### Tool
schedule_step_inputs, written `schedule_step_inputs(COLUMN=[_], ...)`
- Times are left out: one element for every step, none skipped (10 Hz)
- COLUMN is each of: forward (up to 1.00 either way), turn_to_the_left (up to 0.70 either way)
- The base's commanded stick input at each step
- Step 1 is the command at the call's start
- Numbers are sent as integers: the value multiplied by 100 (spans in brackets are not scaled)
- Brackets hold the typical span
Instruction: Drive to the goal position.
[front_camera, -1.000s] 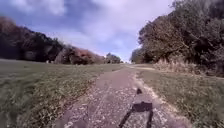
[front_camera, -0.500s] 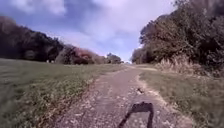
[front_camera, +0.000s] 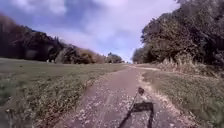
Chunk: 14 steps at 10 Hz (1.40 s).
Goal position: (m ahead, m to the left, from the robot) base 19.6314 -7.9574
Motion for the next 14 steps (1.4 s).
schedule_step_inputs(forward=[70, 70, 70, 70, 70, 70, 70, 70, 70, 70, 70, 70, 70, 70], turn_to_the_left=[0, -4, -8, -14, -14, -14, -14, -14, -14, -14, -14, -14, -14, -14])
